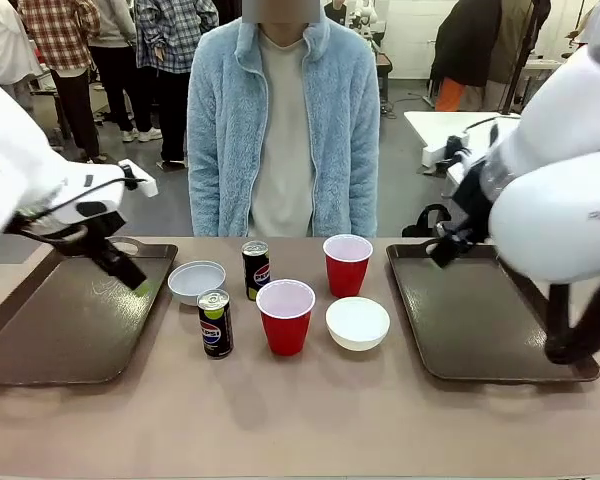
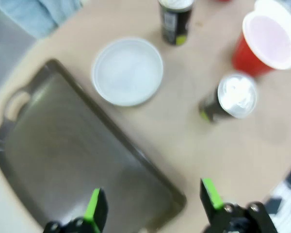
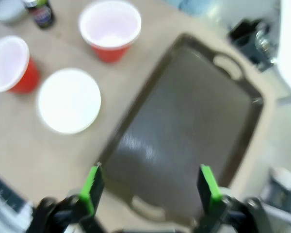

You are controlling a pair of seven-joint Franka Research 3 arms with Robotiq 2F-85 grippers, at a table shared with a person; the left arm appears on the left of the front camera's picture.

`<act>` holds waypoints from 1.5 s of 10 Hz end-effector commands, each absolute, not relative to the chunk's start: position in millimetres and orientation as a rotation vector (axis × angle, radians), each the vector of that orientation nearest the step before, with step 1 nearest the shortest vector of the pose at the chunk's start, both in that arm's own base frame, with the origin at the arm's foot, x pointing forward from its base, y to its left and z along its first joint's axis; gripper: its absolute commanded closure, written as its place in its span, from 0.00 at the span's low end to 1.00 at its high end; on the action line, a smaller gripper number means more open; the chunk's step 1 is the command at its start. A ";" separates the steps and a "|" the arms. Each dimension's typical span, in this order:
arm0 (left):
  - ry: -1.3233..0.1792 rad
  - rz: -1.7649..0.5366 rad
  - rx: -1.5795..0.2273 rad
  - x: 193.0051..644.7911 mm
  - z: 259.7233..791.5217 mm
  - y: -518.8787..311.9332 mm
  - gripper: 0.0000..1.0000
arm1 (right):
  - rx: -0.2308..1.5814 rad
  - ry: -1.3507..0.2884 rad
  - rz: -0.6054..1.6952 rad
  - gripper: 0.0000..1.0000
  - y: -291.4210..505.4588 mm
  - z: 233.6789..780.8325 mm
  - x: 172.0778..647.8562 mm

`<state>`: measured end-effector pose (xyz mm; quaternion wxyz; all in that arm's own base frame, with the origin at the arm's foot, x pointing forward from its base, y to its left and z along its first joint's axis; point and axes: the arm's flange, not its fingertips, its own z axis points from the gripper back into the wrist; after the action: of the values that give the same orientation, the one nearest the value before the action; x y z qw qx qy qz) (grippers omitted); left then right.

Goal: Prepare tableware on both trays.
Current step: Pick up a Picnic Bowl from the table and place it on a Handle tray.

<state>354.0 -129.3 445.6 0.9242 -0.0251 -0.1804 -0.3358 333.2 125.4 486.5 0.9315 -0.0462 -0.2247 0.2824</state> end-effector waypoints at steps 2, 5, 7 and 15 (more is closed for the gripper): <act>-0.213 -0.694 -0.115 284.0 436.6 -94.5 0.00 | -0.048 -0.182 0.578 0.00 100.8 443.9 247.3; -0.198 -0.690 -0.107 315.1 464.4 -107.8 0.00 | -0.091 -0.171 0.570 0.00 112.9 482.1 282.1; -0.198 -0.690 -0.107 315.1 464.4 -107.8 0.00 | -0.090 -0.120 0.570 0.00 112.0 476.4 278.1; -0.240 -0.404 -0.795 356.0 463.8 69.6 0.00 | 0.849 -0.098 0.092 0.00 -94.9 439.3 332.0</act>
<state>339.1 61.3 465.2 0.8996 -0.3660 -0.1220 -0.2044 318.6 -93.0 431.4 0.9179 0.3913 -0.0415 0.0520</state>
